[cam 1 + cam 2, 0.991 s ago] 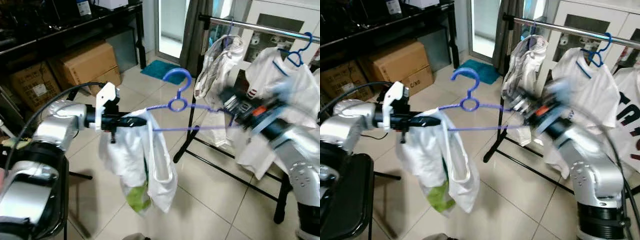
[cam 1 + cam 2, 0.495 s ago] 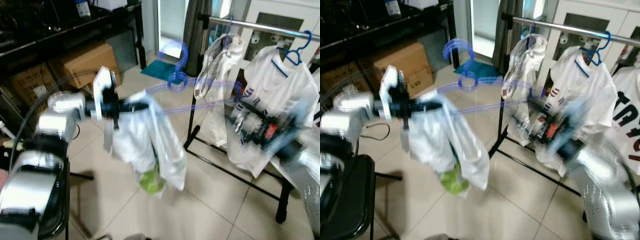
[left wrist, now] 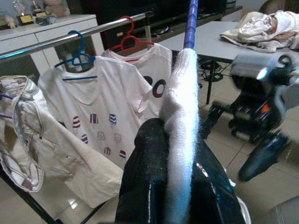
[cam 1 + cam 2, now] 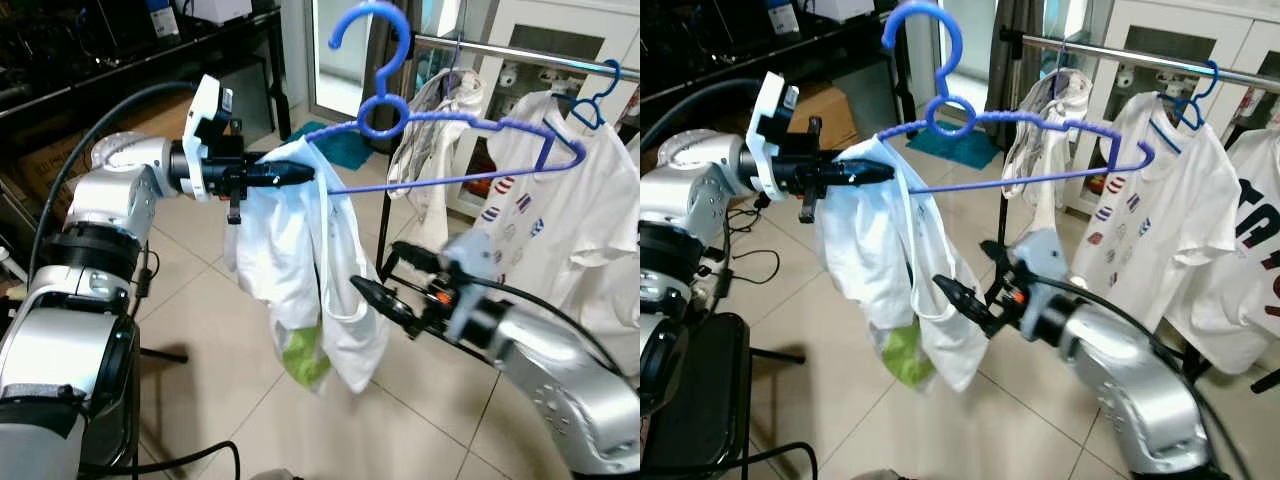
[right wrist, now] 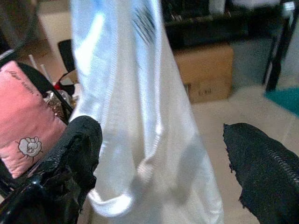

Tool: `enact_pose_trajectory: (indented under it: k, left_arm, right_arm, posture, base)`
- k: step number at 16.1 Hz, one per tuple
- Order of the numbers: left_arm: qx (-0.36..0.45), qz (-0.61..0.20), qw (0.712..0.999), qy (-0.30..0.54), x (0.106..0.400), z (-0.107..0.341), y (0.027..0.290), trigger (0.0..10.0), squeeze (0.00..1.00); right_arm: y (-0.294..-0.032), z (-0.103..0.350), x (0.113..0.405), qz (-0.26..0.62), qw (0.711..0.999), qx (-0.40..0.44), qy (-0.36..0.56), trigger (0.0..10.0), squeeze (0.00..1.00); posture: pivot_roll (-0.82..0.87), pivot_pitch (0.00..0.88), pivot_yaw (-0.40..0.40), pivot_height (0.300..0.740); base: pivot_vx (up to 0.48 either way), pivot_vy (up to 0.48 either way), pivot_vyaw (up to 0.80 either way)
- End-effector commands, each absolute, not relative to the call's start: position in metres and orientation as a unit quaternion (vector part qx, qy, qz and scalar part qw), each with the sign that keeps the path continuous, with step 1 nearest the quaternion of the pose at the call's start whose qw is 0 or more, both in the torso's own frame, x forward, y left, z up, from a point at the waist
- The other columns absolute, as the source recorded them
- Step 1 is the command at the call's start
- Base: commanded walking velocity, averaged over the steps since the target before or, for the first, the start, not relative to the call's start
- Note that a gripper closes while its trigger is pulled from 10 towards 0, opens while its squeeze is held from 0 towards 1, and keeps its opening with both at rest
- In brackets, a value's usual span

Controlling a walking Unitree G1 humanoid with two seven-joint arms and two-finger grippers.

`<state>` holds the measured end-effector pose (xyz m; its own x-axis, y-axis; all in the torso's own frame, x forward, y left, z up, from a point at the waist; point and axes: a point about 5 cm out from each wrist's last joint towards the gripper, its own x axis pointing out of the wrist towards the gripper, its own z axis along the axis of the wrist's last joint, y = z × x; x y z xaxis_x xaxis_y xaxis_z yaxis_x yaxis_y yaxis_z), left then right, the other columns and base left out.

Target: Hang hanger

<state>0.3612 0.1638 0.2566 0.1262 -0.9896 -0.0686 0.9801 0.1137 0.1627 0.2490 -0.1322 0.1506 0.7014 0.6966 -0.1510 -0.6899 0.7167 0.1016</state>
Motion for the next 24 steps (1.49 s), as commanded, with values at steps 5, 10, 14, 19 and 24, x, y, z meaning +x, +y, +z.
enact_pose_trajectory:
  k: [5,10,14,19,24]
  left_arm:
    - [0.116,-0.647,0.753,-0.026,0.364,0.260,0.164,0.0,0.00]
    - [0.117,-0.637,0.762,-0.026,0.367,0.257,0.163,0.0,0.00]
    - [0.121,-0.630,0.766,-0.024,0.367,0.255,0.166,0.0,0.00]
    - [0.131,-0.624,0.770,-0.015,0.367,0.252,0.173,0.0,0.00]
    - [0.140,-0.621,0.771,-0.010,0.364,0.248,0.180,0.0,0.00]
  right_arm:
    - [-0.120,0.128,0.260,0.339,0.918,0.040,0.201,10.0,0.00]
    - [-0.121,0.101,0.275,0.271,0.919,0.031,0.284,10.0,0.00]
    - [-0.122,0.086,0.281,0.251,0.916,0.013,0.313,0.0,0.00]
    - [-0.131,0.071,0.278,0.247,0.911,0.012,0.331,0.0,0.00]
    - [-0.163,0.062,0.277,0.205,0.919,0.025,0.335,0.0,0.00]
  posture:
    - [-0.16,0.000,0.115,0.740]
    - [-0.16,0.000,0.096,0.740]
    - [-0.15,0.000,0.088,0.740]
    - [-0.16,0.000,0.098,0.740]
    - [-0.15,0.000,0.099,0.740]
  base:
    - [0.000,0.000,0.00]
    - [0.000,0.000,0.00]
    - [0.000,0.000,0.00]
    - [0.000,0.000,0.00]
    - [0.000,0.000,0.00]
